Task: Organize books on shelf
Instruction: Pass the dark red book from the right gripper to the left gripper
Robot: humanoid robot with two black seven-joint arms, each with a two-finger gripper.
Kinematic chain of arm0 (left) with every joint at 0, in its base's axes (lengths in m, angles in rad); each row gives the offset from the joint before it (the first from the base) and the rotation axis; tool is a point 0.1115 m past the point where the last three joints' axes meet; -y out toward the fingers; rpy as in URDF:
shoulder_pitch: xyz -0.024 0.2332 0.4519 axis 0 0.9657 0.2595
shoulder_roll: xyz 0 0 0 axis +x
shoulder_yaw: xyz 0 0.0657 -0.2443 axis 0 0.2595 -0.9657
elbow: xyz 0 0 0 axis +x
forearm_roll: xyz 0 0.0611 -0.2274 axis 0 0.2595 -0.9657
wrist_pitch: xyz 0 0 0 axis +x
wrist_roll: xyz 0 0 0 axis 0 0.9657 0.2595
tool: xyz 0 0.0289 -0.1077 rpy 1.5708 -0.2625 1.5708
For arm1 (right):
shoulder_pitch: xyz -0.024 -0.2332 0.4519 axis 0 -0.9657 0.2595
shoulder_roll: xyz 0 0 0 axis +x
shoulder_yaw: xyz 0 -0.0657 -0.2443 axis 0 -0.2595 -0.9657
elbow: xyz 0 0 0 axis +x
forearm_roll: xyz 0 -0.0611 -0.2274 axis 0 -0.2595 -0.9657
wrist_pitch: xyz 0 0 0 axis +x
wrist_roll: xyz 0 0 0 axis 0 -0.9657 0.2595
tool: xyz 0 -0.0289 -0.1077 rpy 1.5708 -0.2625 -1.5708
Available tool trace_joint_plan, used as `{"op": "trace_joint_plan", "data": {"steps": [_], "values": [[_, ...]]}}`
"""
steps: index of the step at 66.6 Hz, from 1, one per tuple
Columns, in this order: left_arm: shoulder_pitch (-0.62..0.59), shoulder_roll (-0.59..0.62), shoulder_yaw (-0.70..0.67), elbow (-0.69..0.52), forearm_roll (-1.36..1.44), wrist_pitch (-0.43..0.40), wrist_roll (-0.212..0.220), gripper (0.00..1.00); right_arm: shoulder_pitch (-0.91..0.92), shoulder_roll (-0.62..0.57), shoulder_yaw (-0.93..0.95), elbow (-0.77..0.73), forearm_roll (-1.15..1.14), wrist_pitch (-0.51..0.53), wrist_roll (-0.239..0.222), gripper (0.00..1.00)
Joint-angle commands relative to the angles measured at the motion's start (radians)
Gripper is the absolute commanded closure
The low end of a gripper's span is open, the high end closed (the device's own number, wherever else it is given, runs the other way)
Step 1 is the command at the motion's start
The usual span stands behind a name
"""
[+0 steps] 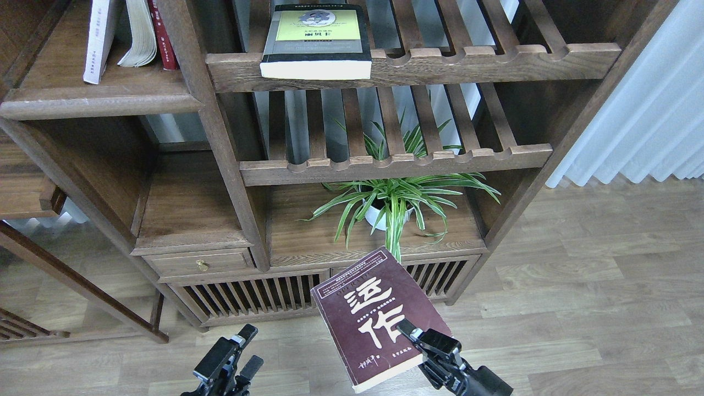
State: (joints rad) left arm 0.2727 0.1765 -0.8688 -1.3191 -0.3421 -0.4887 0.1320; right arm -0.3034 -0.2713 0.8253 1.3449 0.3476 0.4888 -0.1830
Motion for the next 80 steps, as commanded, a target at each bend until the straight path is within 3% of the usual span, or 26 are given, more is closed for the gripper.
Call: {"op": "trace_joint_plan", "data": {"steps": [1, 19, 36, 43, 49, 53, 54, 56, 70, 72, 73, 74, 75, 76, 77, 80], "values": [[0.000, -0.006, 0.025, 0.006, 0.000, 0.000, 0.001, 0.04, -0.013, 0.032, -0.026, 0.000, -0.022, 0.000, 0.000, 0.98], [-0.004, -0.012, 0.053, 0.049, -0.001, 0.000, 0.000, 0.06, -0.052, 0.109, -0.049, 0.002, -0.084, 0.000, 0.000, 0.98], [-0.013, -0.026, 0.067, 0.064, -0.001, 0.000, -0.037, 0.19, -0.089, 0.129, -0.069, 0.002, -0.128, 0.000, -0.006, 0.98], [-0.013, -0.031, 0.068, 0.066, -0.005, 0.000, -0.038, 0.33, -0.097, 0.129, -0.071, 0.002, -0.131, 0.000, -0.007, 0.97], [-0.013, -0.040, 0.071, 0.075, -0.018, 0.000, -0.038, 0.52, -0.100, 0.129, -0.071, 0.002, -0.131, 0.000, -0.007, 0.97], [-0.013, -0.045, 0.079, 0.090, -0.037, 0.000, -0.035, 0.74, -0.100, 0.129, -0.071, 0.002, -0.131, 0.000, -0.007, 0.97], [-0.013, -0.046, 0.085, 0.099, -0.041, 0.000, -0.035, 0.86, -0.100, 0.129, -0.071, 0.002, -0.131, 0.000, -0.007, 0.97], [-0.015, -0.046, 0.090, 0.107, -0.046, 0.000, -0.035, 0.94, -0.100, 0.129, -0.071, 0.002, -0.131, 0.000, -0.007, 0.97], [-0.030, -0.052, 0.108, 0.141, -0.046, 0.000, -0.025, 1.00, -0.100, 0.129, -0.071, 0.000, -0.133, 0.000, -0.007, 0.96], [-0.032, -0.051, 0.097, 0.138, -0.041, 0.000, -0.023, 1.00, -0.099, 0.129, -0.071, 0.000, -0.133, 0.000, -0.007, 0.94], [-0.038, -0.049, 0.084, 0.130, -0.040, 0.000, -0.022, 1.00, -0.095, 0.127, -0.071, -0.001, -0.143, 0.000, -0.007, 0.75], [-0.038, -0.049, 0.083, 0.130, -0.040, 0.000, -0.022, 1.00, -0.095, 0.127, -0.071, -0.001, -0.144, 0.000, -0.007, 0.75], [-0.040, -0.046, 0.074, 0.127, -0.040, 0.000, -0.022, 1.00, -0.094, 0.124, -0.071, -0.003, -0.154, 0.000, -0.007, 0.61], [-0.041, -0.046, 0.070, 0.127, -0.040, 0.000, -0.022, 1.00, -0.094, 0.121, -0.071, -0.003, -0.159, 0.000, -0.007, 0.56], [-0.043, -0.045, 0.057, 0.126, -0.040, 0.000, -0.022, 1.00, -0.092, 0.118, -0.069, -0.003, -0.176, 0.000, -0.007, 0.44], [-0.043, -0.042, 0.034, 0.121, -0.040, 0.000, -0.023, 1.00, -0.092, 0.115, -0.061, -0.003, -0.202, 0.000, -0.007, 0.33]]}}
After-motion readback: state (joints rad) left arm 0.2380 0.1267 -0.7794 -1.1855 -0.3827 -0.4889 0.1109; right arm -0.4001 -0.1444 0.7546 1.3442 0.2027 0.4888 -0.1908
